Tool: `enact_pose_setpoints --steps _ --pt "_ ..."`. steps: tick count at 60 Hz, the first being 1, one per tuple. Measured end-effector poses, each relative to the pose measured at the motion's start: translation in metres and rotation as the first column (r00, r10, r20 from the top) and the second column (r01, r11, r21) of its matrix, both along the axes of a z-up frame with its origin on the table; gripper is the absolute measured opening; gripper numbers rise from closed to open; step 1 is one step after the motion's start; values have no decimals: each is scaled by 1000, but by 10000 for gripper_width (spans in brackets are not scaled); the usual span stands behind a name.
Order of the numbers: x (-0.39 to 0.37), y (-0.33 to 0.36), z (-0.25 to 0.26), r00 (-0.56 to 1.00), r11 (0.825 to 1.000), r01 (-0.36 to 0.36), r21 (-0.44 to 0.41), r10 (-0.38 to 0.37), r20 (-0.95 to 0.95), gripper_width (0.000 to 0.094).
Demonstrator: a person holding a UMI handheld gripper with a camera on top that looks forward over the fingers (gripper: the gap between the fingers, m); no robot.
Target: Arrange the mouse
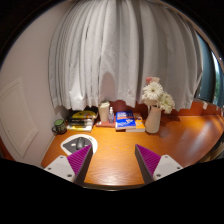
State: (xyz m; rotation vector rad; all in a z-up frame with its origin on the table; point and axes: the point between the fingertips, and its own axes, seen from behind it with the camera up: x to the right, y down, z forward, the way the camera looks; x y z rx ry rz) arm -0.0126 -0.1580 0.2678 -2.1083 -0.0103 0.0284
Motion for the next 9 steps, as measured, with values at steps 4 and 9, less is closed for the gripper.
enact_pose_setpoints --steps 4,9 --pt "4 -7 2 1000 1000 -1 6 1 -4 842" --pt "8 -11 5 1000 1000 2 11 -2 -11 844"
